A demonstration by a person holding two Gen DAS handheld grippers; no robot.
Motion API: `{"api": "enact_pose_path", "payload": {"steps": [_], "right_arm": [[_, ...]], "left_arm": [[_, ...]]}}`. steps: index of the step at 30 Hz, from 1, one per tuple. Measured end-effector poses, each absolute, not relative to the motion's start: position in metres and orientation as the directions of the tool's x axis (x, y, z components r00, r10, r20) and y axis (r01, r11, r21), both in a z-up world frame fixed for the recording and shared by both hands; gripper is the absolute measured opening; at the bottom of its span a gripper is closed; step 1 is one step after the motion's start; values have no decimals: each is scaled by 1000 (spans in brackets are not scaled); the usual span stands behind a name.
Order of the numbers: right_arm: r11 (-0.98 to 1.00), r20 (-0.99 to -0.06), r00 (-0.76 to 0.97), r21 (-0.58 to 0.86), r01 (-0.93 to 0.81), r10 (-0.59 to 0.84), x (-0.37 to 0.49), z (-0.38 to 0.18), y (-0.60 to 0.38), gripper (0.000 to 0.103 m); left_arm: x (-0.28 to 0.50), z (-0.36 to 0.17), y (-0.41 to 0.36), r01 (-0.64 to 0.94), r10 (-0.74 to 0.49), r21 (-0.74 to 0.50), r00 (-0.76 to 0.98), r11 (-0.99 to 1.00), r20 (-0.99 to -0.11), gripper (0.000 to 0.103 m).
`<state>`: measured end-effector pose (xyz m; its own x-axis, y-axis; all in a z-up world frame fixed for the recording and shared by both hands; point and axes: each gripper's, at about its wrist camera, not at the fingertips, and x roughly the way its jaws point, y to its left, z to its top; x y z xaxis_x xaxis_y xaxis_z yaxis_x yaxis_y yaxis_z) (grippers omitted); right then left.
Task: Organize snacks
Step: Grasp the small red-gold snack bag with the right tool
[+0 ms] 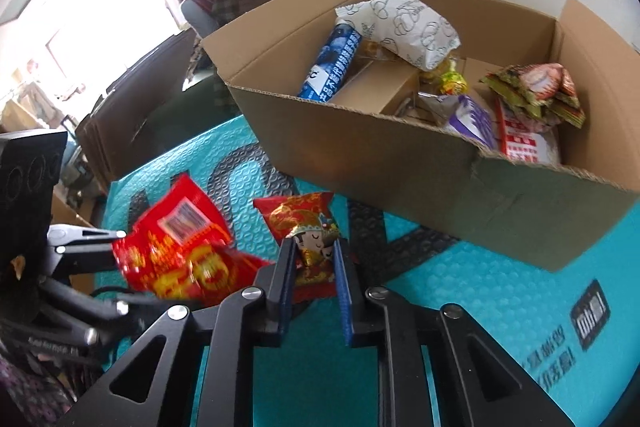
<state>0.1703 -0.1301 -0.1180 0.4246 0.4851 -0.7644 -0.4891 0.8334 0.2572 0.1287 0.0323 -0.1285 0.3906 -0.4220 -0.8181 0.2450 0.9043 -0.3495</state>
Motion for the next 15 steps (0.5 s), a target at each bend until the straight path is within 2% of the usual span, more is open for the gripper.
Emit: {"api": "enact_pose_path", "payload": {"steps": [9, 15], "right_arm": [[850, -779, 426, 248, -465, 460, 139, -113, -137, 15], [869, -790, 440, 221, -443, 426, 123, -115, -145, 15]], "left_arm": [[121, -119, 29, 239, -379, -298, 472, 924, -796, 40], [123, -126, 26, 222, -330, -252, 470, 942, -819, 40]]}}
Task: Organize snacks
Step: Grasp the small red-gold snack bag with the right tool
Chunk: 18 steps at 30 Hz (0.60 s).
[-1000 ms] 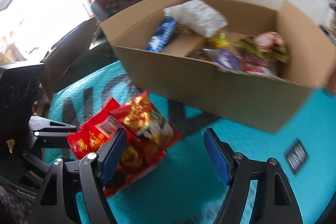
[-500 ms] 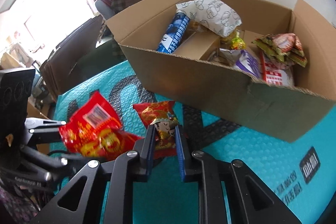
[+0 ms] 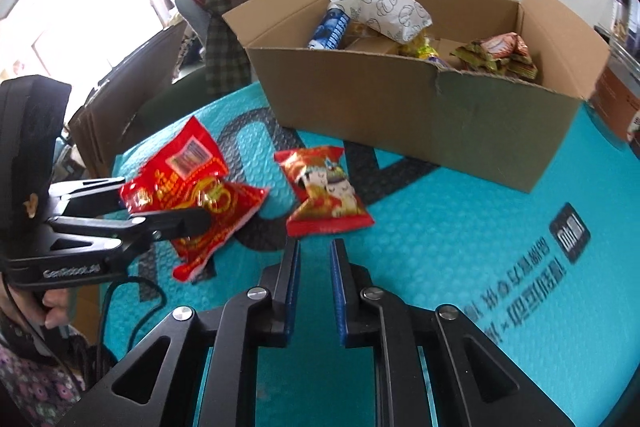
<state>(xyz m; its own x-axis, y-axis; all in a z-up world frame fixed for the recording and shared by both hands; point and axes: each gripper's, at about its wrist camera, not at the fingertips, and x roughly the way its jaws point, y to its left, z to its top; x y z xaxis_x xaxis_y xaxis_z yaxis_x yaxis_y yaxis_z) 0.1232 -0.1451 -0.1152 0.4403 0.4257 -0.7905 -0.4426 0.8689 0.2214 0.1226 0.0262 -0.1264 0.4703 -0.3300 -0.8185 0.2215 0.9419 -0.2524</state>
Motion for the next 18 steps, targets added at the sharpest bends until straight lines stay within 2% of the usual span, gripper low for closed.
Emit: {"api": "enact_pose_path", "payload": {"steps": [3, 4, 5, 7, 9, 11, 14, 18], "right_arm": [[875, -792, 444, 221, -431, 419, 117, -116, -147, 17], [879, -794, 449, 214, -427, 411, 116, -116, -146, 23], [883, -795, 454, 205, -423, 402, 115, -116, -146, 37], [891, -796, 464, 196, -410, 389, 116, -116, -145, 51], [892, -797, 463, 197, -408, 388, 118, -116, -145, 51], [896, -800, 470, 180, -406, 373, 120, -116, -144, 60], [897, -803, 470, 170, -407, 365, 126, -117, -142, 61], [898, -802, 474, 167, -406, 363, 130, -117, -142, 65]], "left_arm": [[124, -134, 27, 208, -345, -280, 429, 937, -835, 40], [125, -137, 26, 210, -354, -291, 413, 933, -839, 41], [125, -137, 25, 218, -354, -287, 409, 933, -841, 43], [123, -137, 19, 238, -326, -245, 414, 940, -850, 46], [123, -137, 12, 263, -318, -223, 411, 939, -854, 57], [123, -137, 7, 283, -323, -219, 407, 934, -854, 67], [124, -139, 2, 271, -261, -152, 430, 950, -864, 81], [127, -144, 12, 209, -150, -49, 497, 977, -855, 81]]}}
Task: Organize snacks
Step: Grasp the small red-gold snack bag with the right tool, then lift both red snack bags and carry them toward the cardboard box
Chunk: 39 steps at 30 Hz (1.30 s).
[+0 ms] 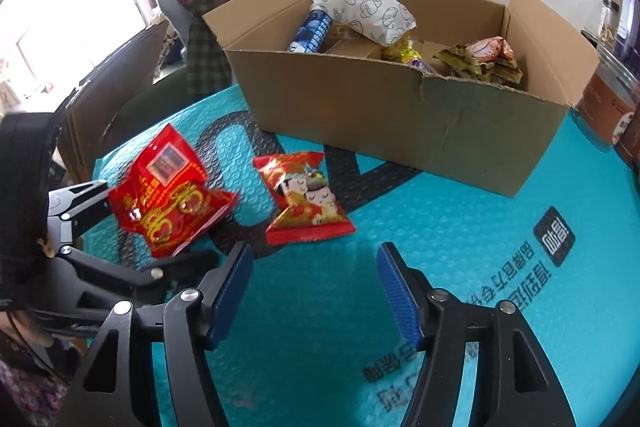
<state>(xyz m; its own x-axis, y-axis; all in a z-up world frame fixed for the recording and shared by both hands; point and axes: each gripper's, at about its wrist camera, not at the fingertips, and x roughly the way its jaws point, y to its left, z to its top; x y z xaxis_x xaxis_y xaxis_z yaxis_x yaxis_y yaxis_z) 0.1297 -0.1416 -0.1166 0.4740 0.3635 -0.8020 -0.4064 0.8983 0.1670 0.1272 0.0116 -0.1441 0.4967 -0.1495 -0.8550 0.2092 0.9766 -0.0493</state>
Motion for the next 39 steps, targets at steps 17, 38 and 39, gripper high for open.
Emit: {"api": "enact_pose_path", "payload": {"steps": [17, 38, 39], "right_arm": [[899, -822, 467, 116, -421, 325, 169, -135, -110, 63], [928, -815, 489, 148, -343, 311, 127, -128, -134, 31], [929, -813, 492, 152, -337, 311, 123, -127, -136, 31]], "left_arm": [[153, -146, 45, 210, -162, -48, 566, 976, -808, 57], [122, -140, 32, 225, -288, -197, 513, 954, -809, 52], [118, -139, 29, 231, -296, -202, 508, 952, -809, 52]]}}
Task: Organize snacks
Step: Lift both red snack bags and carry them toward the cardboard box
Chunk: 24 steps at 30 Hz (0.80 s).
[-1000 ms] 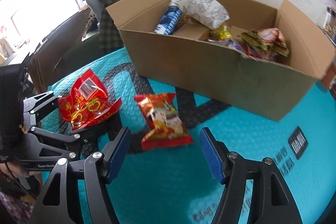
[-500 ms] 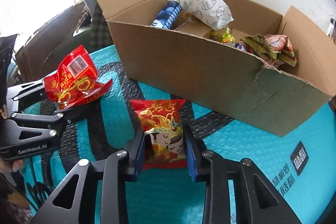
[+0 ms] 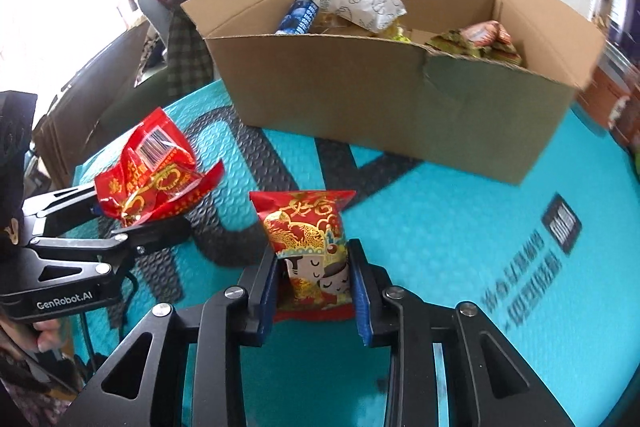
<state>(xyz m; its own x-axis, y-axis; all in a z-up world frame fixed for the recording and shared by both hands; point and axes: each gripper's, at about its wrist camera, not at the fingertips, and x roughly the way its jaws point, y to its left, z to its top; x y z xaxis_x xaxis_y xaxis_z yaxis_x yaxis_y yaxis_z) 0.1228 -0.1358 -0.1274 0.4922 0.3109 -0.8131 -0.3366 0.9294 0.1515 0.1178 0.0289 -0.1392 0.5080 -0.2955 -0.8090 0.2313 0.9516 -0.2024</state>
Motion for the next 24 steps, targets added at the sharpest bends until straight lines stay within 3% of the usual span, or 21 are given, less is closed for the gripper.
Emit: {"api": "enact_pose_path", "payload": {"steps": [24], "right_arm": [[958, -746, 603, 243, -152, 284, 30, -99, -189, 31]], "left_arm": [[62, -101, -39, 443, -454, -243, 469, 863, -758, 52]]}}
